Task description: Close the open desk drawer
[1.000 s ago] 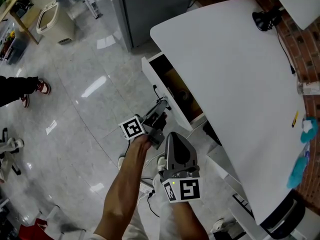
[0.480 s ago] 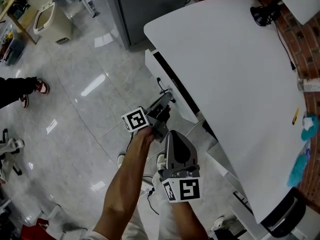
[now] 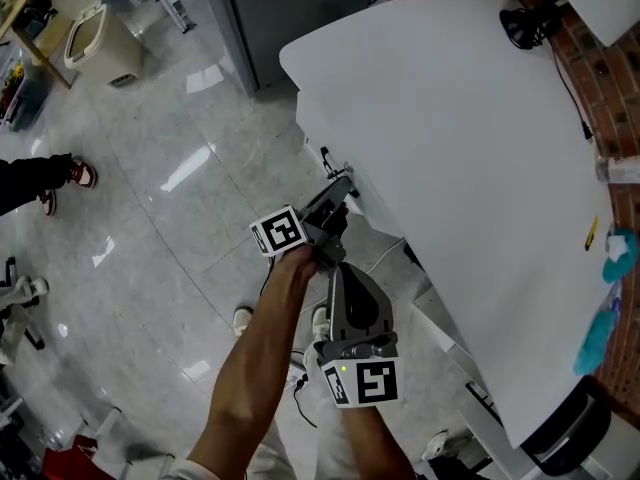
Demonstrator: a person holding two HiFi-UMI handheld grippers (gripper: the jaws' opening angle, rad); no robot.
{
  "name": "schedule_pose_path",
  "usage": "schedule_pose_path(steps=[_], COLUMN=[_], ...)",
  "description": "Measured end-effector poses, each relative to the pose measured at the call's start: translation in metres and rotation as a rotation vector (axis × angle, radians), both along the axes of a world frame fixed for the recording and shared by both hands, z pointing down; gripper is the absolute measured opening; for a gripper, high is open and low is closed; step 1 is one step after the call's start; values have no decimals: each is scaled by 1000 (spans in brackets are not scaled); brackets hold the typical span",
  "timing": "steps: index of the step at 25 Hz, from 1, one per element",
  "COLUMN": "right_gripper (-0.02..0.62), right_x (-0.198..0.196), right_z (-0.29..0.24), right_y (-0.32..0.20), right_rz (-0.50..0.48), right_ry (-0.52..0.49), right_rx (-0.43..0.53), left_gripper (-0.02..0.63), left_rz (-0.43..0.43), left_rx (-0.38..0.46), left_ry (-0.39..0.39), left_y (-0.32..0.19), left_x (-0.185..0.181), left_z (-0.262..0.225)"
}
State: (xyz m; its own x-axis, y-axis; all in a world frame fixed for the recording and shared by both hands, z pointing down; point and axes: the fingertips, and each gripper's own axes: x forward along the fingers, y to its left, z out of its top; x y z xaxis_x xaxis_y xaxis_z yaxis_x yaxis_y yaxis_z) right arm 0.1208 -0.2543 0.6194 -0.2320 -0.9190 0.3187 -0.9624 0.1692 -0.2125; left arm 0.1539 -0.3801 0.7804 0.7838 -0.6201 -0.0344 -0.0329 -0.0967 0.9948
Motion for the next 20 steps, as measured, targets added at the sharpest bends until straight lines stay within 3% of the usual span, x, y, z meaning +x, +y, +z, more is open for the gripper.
schedule_pose_path(steps=[20], right_gripper=[11], right_x=[7], right_z=[1], right_y=[-7], right_rz=[-9], right_ry=[-2], right_rx=[-1], left_gripper=[23], left_rz=[33], left_rx=[16], left_ry=[-22], left_y=[-21], left_x=[34], left_z=[-2])
